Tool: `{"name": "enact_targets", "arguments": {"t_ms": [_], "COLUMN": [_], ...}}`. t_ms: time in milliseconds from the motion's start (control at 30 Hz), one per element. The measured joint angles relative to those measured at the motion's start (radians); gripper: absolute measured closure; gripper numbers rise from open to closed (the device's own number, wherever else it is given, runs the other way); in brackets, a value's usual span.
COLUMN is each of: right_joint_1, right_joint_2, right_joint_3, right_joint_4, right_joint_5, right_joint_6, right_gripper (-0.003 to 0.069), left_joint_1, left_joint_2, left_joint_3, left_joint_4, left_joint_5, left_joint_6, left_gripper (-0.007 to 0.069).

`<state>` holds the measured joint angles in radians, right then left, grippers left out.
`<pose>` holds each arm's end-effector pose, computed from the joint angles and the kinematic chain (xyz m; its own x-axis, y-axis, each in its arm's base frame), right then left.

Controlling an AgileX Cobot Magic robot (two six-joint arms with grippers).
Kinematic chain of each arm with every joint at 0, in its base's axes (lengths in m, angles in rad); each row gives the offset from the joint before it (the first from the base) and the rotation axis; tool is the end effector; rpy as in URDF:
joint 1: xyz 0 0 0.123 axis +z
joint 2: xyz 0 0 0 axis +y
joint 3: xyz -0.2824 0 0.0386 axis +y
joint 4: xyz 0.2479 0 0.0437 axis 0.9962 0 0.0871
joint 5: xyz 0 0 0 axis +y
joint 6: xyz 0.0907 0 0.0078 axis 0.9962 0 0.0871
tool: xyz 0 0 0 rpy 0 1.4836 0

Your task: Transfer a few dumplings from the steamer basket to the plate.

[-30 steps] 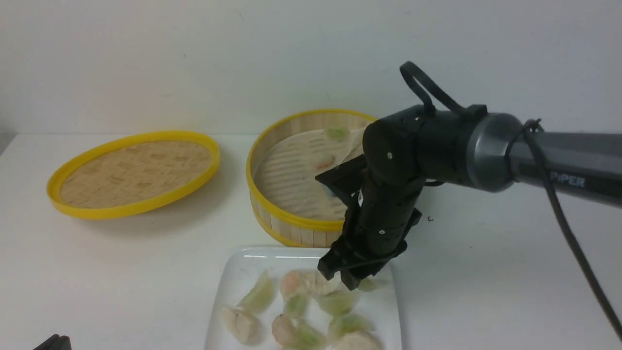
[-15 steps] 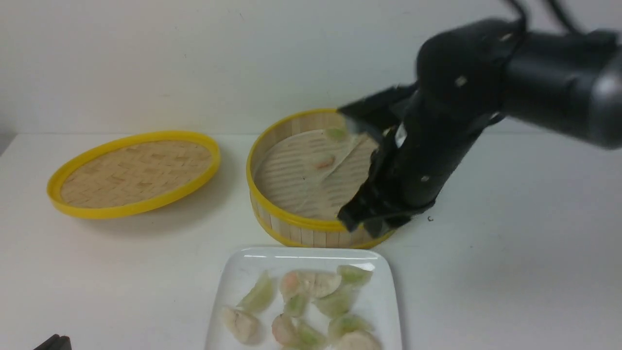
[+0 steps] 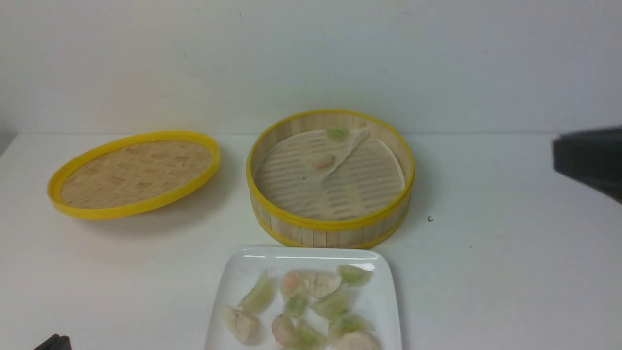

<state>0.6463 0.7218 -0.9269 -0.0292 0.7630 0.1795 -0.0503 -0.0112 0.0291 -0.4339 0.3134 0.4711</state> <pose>0.1036 0.0759 0.3905 -0.4501 -0.1420 -0.8816 -0.5233 0.8419 0.1316 0.0533 -0.0145 0.1782 -0.2045 0.0658 -0.9766 0.1880 0.9818 0.0268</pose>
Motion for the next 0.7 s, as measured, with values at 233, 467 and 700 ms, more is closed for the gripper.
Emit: {"name": "enact_targets", "arguments": {"t_ms": [233, 467, 700], "right_joint_1": [0.000, 0.000, 0.000], "right_joint_2": [-0.496, -0.733, -0.713], "right_joint_3": [0.417, 0.558, 0.587], "right_joint_4": [-0.110, -0.178, -0.215], "right_joint_5": [-0.266, -0.254, -0.247], "right_joint_6": [0.055, 0.248, 0.286], "right_gripper": [0.0673, 0.0673, 0.0673], "left_joint_1": [0.000, 0.000, -0.001], "left_joint_2": [0.000, -0.001, -0.001], "left_joint_3": [0.000, 0.000, 0.000], "left_joint_4": [0.000, -0.001, -0.015], "left_joint_5": [0.000, 0.000, 0.000], "left_joint_6": [0.000, 0.000, 0.000], "left_gripper": [0.0631, 0.0631, 0.0631]}}
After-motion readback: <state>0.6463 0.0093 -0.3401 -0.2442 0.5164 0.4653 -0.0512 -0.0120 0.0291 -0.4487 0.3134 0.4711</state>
